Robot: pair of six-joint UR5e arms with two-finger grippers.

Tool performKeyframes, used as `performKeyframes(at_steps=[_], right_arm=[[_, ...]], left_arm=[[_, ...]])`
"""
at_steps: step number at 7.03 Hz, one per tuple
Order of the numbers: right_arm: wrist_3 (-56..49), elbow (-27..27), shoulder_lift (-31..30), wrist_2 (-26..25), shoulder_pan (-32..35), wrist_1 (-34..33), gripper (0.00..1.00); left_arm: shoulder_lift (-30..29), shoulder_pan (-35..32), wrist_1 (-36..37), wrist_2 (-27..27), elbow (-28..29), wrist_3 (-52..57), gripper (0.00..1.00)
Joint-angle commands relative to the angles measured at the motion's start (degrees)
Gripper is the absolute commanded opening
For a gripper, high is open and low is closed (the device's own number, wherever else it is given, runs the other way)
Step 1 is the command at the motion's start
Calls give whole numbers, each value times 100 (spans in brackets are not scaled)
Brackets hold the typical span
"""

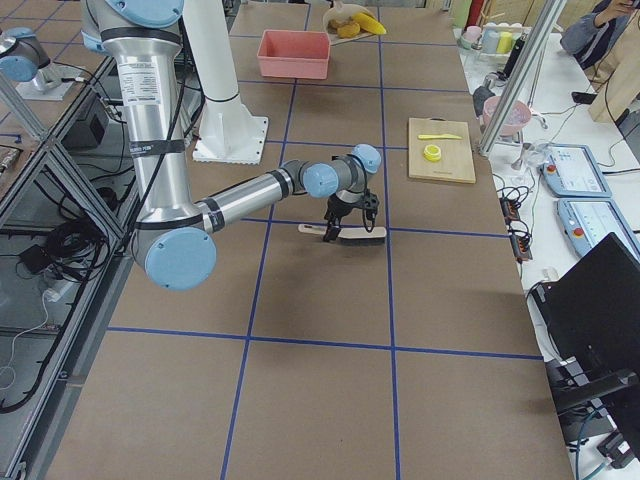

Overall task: Sweep and dump trash into bin
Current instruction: 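Carry the loaded dustpan with the left gripper toward the pink bin, then set the brush on the table and withdraw the right gripper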

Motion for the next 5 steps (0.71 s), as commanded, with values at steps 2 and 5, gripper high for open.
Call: performKeyframes(at_steps=[2,5], right_arm=[[-393,8,0,20,530,-44,100],[-1963,-550,-18,-85,2171,-18,100]], left_arm=[[66,-255,131,234,-142,108,0],[321,-255,862,379,-574,872,0]])
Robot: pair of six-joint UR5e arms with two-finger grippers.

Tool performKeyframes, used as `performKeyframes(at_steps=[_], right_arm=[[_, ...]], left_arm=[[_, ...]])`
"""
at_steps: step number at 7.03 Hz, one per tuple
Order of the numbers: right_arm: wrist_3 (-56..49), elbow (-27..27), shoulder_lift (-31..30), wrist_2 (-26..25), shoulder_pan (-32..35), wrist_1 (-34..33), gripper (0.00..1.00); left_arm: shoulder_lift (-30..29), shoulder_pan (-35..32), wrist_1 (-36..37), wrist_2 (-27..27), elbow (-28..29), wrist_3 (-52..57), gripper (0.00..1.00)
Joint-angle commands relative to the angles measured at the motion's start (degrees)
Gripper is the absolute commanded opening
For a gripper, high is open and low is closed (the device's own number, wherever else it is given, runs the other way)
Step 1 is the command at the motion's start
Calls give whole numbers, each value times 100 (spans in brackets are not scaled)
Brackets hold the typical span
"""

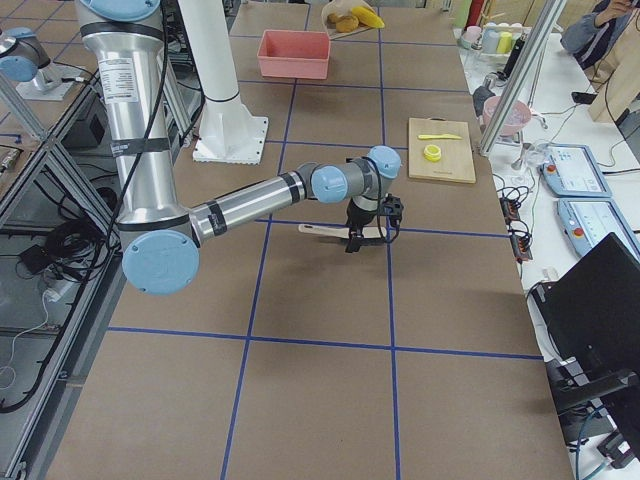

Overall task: Sweep and dump trash into bin
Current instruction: 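Set the brush on the table and withdraw the right gripper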

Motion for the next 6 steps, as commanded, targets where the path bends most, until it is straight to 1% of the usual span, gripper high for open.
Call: performKeyframes(at_steps=[1,2,3,4,5,6], right_arm=[[-1453,-681,-17,-66,1281,24,100],[-2078,-754,-199,-127,1696,-2,100],[-2319,-711,-445,-319,1978,24,100],[-2531,-667,-595,-356,2121,33,100],[-2585,-684,-623,-496,2113,33,100],[-2768,-684,-684,-558,2113,42,100]], left_arm=[[219,-4,729,258,-427,566,0],[246,-4,899,269,-534,717,0],[342,-4,996,312,-691,745,0],[517,-4,1154,313,-876,841,0],[667,-4,1277,313,-1017,973,0],[799,-4,1348,278,-1044,1139,0]])
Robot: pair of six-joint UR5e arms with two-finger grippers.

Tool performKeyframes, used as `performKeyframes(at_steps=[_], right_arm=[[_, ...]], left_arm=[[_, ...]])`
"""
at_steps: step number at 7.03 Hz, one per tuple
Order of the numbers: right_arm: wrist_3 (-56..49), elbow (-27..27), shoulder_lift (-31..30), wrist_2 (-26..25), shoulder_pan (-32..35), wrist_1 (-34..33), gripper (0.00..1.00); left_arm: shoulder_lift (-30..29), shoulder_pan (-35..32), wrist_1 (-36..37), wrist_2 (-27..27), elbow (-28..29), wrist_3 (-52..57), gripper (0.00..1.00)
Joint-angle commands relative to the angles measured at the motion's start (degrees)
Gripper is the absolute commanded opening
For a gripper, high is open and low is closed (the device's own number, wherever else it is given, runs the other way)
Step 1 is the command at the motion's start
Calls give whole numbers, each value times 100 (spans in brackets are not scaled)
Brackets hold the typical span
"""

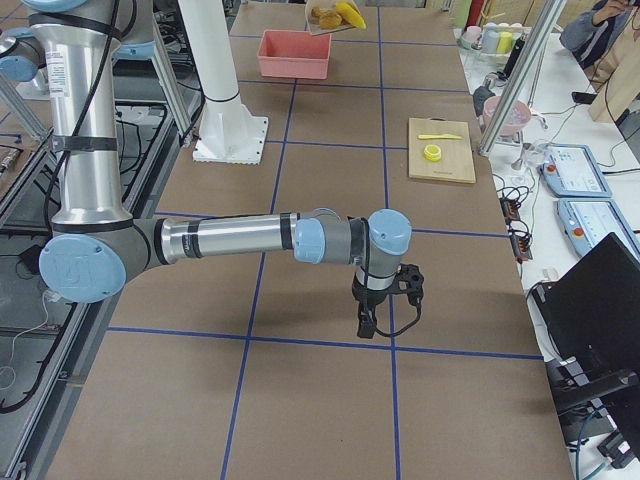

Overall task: Sweep and dump trash into bin
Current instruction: 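Set the brush on the table and withdraw the right gripper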

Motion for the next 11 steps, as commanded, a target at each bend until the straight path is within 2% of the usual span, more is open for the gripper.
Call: performKeyframes(at_steps=[1,5,7,10,11], right_arm=[[-241,-2,-156,-143,52,8,100],[-398,-37,-183,-355,52,17,100],[-400,68,-87,-372,52,17,100],[-391,95,-174,-364,44,665,100],[-391,138,-175,-303,52,702,100]], left_arm=[[377,0,122,-41,-143,352,0],[818,-9,219,-67,-504,609,0],[1352,0,-218,-112,-495,644,0],[1670,-9,-431,-112,-486,855,0],[1810,-9,-536,-112,-478,899,0]])
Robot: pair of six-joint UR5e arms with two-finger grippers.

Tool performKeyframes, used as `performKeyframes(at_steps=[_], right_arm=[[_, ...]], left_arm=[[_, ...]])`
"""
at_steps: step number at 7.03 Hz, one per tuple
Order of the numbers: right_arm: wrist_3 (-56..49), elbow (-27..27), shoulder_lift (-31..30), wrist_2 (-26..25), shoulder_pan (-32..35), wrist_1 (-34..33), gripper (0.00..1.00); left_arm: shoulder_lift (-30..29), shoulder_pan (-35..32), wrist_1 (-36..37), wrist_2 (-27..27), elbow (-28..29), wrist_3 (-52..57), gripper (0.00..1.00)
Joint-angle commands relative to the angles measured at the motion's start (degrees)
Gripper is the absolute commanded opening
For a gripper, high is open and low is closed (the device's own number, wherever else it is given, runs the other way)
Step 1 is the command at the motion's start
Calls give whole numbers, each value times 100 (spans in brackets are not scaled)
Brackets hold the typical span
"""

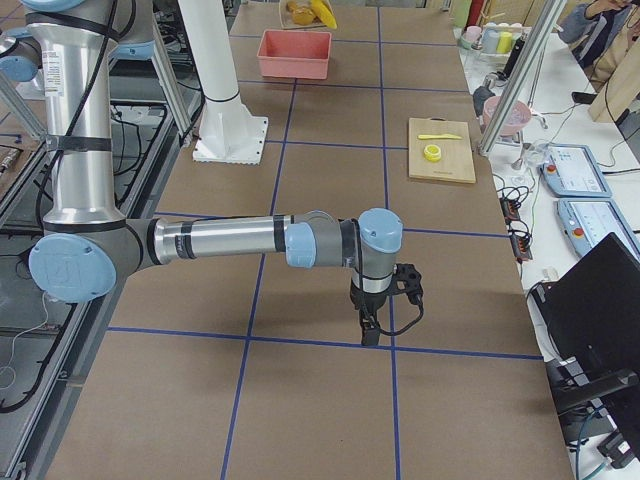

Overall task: Sweep and dump trash into bin
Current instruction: 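Tip the dustpan over the pink bin with the left gripper to dump food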

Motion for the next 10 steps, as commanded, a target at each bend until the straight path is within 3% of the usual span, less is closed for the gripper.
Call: performKeyframes(at_steps=[1,3,6,10], right_arm=[[4,53,-83,266,2,156,100],[4,140,-259,522,2,164,100],[4,141,-355,514,2,164,100],[5,132,-338,505,2,173,100]], left_arm=[[278,-1,-159,-3,-4,106,0],[455,-1,-151,6,5,326,0],[657,-1,-142,50,40,519,0],[877,17,-45,506,128,1037,0]])
